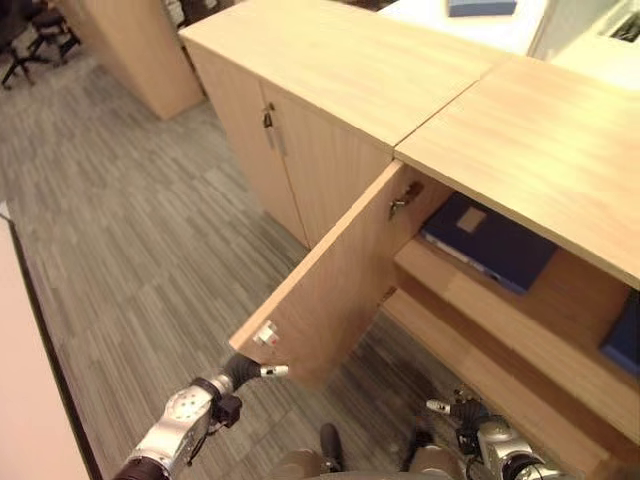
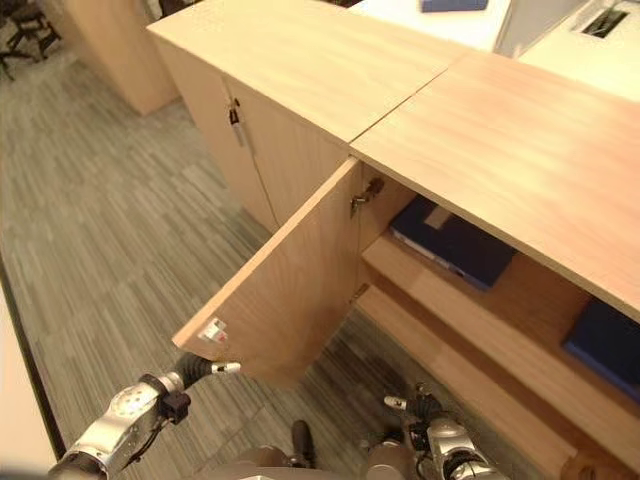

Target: Put the empty folder in the office cabinet

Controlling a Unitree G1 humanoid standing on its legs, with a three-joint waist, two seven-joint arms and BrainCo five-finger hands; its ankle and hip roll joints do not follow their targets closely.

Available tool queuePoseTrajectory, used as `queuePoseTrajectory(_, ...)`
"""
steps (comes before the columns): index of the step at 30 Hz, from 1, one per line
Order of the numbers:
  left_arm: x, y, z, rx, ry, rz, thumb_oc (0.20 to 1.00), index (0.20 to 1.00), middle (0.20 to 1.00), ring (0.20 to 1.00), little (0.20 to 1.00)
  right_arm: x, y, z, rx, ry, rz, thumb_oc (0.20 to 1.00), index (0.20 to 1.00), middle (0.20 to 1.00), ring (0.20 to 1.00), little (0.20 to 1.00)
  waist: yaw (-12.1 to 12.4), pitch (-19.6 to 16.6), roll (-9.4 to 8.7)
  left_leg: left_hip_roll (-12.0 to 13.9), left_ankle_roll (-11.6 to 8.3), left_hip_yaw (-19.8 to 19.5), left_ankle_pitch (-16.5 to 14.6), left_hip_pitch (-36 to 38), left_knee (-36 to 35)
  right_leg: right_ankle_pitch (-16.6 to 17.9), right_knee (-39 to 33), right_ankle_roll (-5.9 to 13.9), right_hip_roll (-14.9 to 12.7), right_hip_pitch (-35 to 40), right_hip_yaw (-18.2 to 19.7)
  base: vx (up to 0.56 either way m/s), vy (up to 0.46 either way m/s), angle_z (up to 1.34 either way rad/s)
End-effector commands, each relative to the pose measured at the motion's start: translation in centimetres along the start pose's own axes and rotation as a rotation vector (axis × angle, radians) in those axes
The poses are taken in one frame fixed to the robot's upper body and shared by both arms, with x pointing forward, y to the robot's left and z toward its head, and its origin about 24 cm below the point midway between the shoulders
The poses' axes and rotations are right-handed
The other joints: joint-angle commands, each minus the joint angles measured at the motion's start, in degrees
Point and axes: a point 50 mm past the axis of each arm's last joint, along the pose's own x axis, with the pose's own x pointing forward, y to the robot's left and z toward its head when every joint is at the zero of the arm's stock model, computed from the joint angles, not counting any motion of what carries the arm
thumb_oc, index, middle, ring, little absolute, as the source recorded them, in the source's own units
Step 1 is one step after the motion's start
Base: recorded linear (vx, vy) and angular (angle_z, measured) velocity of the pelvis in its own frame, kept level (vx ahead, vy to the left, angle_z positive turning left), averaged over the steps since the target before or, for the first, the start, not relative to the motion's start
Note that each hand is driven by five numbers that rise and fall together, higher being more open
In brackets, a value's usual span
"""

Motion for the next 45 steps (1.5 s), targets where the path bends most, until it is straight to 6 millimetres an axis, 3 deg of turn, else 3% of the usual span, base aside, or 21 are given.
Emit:
queuePoseTrajectory(1, 0.0, -0.1, 0.5, 0.044, -0.021, 0.003, 1.0, 1.0, 1.0, 1.0, 1.0, -0.1, -0.6, -0.4, -0.011, -0.001, -0.037, 1.0, 1.0, 1.0, 1.0, 1.0, 3.74, -2.99, -2.72, 0.42, -5.13, -2.99, -1.54, -1.7, -1.21, 4.35, -15.54, 4.41, 0.36, 8.08, -0.42, -0.1, -0.131, -1.2)
queuePoseTrajectory(3, 0.2, -0.6, 0.8, 0.015, -0.05, 0.013, 1.0, 1.0, 1.0, 1.0, 1.0, -0.1, -0.3, -0.5, -0.006, 0.008, -0.038, 1.0, 1.0, 1.0, 1.0, 1.0, 4.2, -3.4, -2.83, 1.16, -5.85, -1.59, -0.33, -2.64, -1.09, 3.51, -21.08, 3.88, 1.82, 9.62, 0.17, -0.11, -0.188, -1.26)
queuePoseTrajectory(6, 0.8, -1.2, 1.1, -0.016, -0.084, 0.028, 1.0, 1.0, 1.0, 1.0, 1.0, -0.1, -0.2, -0.5, -0.02, 0.0, -0.032, 1.0, 1.0, 1.0, 1.0, 1.0, 2.91, -3.27, -2.15, 2.67, -7.26, -1.19, 1.27, -2.84, -1.02, 2.65, -25.49, 2.87, 4.56, 10.08, 3.52, -0.07, -0.195, -0.53)
queuePoseTrajectory(10, 1.5, -2.4, 1.7, -0.073, -0.134, 0.009, 1.0, 1.0, 1.0, 1.0, 1.0, -0.2, -0.1, -0.8, -0.045, -0.003, -0.028, 1.0, 1.0, 1.0, 1.0, 1.0, 0.83, -2.53, -0.66, 4.93, -8.47, 0.38, 4.21, -3.64, -0.54, 3.45, -30.7, 1.35, 7.61, 11.07, 4.91, -0.17, -0.16, -0.36)
queuePoseTrajectory(14, 1.9, -3.2, 1.8, -0.092, -0.144, -0.004, 1.0, 1.0, 1.0, 1.0, 1.0, -0.3, -0.8, -1.3, -0.064, 0.014, -0.045, 1.0, 1.0, 1.0, 1.0, 1.0, -0.57, -1.72, 0.36, 6.52, -9.89, 0.49, 5.25, -3.16, 0.22, 2.5, -31.69, 0.71, 9.28, 10.76, 7.13, -0.11, -0.121, -0.28)
queuePoseTrajectory(16, 2.1, -3.4, 1.7, -0.102, -0.143, 0.001, 1.0, 1.0, 1.0, 1.0, 1.0, -0.2, -1.2, -0.5, -0.072, 0.004, -0.06, 1.0, 1.0, 1.0, 1.0, 1.0, -0.88, -0.83, 0.66, 7.44, -10.72, -0.77, 4.61, -3.55, 2.96, 2.48, -31.69, 0.35, 9.99, 9.69, 9.99, -0.16, -0.101, -0.86)
queuePoseTrajectory(18, 2.3, -3.6, 2.1, -0.107, -0.159, 0.01, 1.0, 1.0, 1.0, 1.0, 1.0, 0.0, -1.7, 0.5, -0.075, -0.019, -0.077, 1.0, 1.0, 1.0, 1.0, 1.0, 0.88, 0.26, 0.43, 6.22, -11.44, -9.0, 3.71, -5.38, 5.39, 3.25, -31.69, -0.07, 10.07, 8.38, 12.12, -0.14, -0.056, -0.73)
queuePoseTrajectory(21, 2.1, -3.5, 1.7, -0.116, -0.157, 0.032, 1.0, 1.0, 1.0, 1.0, 1.0, 0.1, -1.9, 0.6, -0.097, -0.012, -0.085, 1.0, 1.0, 1.0, 1.0, 1.0, 4.11, 0.73, -0.12, 1.34, -10.7, -28.06, -0.59, -5.98, 5.53, 3.86, -31.69, -0.59, 10.83, 6.68, 16.95, -0.01, -0.121, -1.02)
queuePoseTrajectory(22, 2.0, -3.6, 1.6, -0.116, -0.151, 0.031, 1.0, 1.0, 1.0, 1.0, 1.0, 0.0, -1.9, 0.3, -0.104, -0.003, -0.083, 1.0, 1.0, 1.0, 1.0, 1.0, 4.15, 0.38, -0.06, 0.77, -10.36, -30.75, -0.77, -5.71, 4.59, 4.1, -31.69, -0.71, 11.38, 6.1, 18.36, 0.01, -0.078, -1.37)
queuePoseTrajectory(27, 1.6, -3.1, 1.3, -0.076, -0.133, 0.032, 1.0, 1.0, 1.0, 1.0, 1.0, -0.3, -1.3, -1.4, -0.115, 0.034, -0.063, 1.0, 1.0, 1.0, 1.0, 1.0, 1.2, -1.42, 0.27, 1.99, -9.84, -28.12, 0.57, -0.51, -0.4, 3.88, -31.69, -1.28, 12.8, 7.11, 20.24, 0.09, 0.012, -0.44)
queuePoseTrajectory(32, 2.5, -3.0, 2.0, -0.044, -0.145, 0.048, 1.0, 1.0, 1.0, 1.0, 1.0, -0.4, -0.3, -2.0, -0.122, 0.041, -0.035, 1.0, 1.0, 1.0, 1.0, 1.0, -0.65, -1.91, -0.15, 2.17, -9.71, -27.56, 0.63, 0.96, -1.47, 3.81, -31.69, -1.52, 13.31, 7.57, 21.05, 0.02, 0.0, -0.13)
queuePoseTrajectory(42, 5.4, 0.6, 6.1, -0.013, -0.233, 0.259, 1.0, 1.0, 1.0, 1.0, 1.0, -1.0, 0.3, -4.7, -0.128, 0.12, -0.018, 1.0, 1.0, 1.0, 1.0, 1.0, -4.45, -4.28, -2.11, 2.88, -9.74, -24.38, -0.62, 3.46, -2.06, 4.01, -31.69, -1.1, 13.55, 8.36, 23.13, 0.07, 0.008, -0.1)
queuePoseTrajectory(45, 6.1, 2.7, 8.0, -0.024, -0.256, 0.339, 1.0, 1.0, 1.0, 1.0, 1.0, -1.1, 0.2, -5.0, -0.135, 0.13, -0.014, 1.0, 1.0, 1.0, 1.0, 1.0, -5.61, -5.3, -2.89, 3.16, -9.62, -21.92, -1.43, 4.68, -2.06, 4.42, -31.69, -0.66, 13.86, 8.18, 24.96, 0.11, 0.02, -0.34)
